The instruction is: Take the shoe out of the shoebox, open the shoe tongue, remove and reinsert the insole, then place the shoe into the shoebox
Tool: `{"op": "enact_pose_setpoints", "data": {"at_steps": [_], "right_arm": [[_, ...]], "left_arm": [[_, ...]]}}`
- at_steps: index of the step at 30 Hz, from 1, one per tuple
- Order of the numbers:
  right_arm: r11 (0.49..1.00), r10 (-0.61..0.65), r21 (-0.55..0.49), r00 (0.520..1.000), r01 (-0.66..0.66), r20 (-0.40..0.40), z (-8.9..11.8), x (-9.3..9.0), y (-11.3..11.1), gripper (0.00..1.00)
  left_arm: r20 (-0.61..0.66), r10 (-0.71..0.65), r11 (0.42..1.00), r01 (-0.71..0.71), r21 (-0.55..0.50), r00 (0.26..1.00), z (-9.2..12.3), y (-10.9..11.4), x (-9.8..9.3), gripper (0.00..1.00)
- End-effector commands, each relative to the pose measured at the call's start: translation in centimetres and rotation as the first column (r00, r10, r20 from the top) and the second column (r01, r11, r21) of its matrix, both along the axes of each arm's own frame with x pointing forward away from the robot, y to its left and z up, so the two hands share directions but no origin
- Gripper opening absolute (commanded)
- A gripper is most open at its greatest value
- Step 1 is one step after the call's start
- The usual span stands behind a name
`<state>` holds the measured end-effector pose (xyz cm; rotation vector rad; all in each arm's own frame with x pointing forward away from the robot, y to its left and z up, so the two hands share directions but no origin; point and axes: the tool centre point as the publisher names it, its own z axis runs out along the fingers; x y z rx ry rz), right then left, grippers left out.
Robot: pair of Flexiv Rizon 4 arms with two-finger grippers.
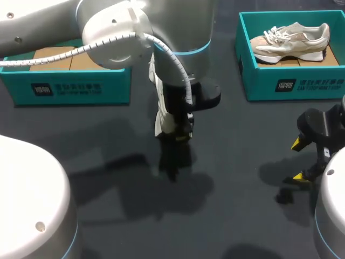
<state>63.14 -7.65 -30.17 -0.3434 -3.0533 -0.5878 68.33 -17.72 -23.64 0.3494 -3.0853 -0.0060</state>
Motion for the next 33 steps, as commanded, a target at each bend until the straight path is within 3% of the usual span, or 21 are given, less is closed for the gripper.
{"op": "enact_pose_setpoints", "data": {"at_steps": [1,13,28,33], "right_arm": [[1.0,0.0,-0.002,1.0,0.0,0.002,0.0,-0.1,0.0,1.0],[1.0,0.0,-0.002,1.0,0.0,0.002,0.0,-0.1,0.0,1.0],[1.0,0.0,-0.002,1.0,0.0,0.002,0.0,-0.1,0.0,1.0],[1.0,0.0,-0.002,1.0,0.0,0.002,0.0,-0.1,0.0,1.0]], "left_arm": [[-0.039,-0.001,1.0,0.0,-0.012,0.999,2.7,3.2,3.5,0.0],[-0.031,-0.013,1.0,0.013,-0.023,0.999,9.8,10.5,11.8,0.0],[-0.031,-0.013,1.0,0.013,-0.023,0.999,9.8,10.5,11.8,0.0],[-0.033,-0.075,0.997,0.074,-0.019,0.997,10.6,12.6,14.5,0.0]]}}
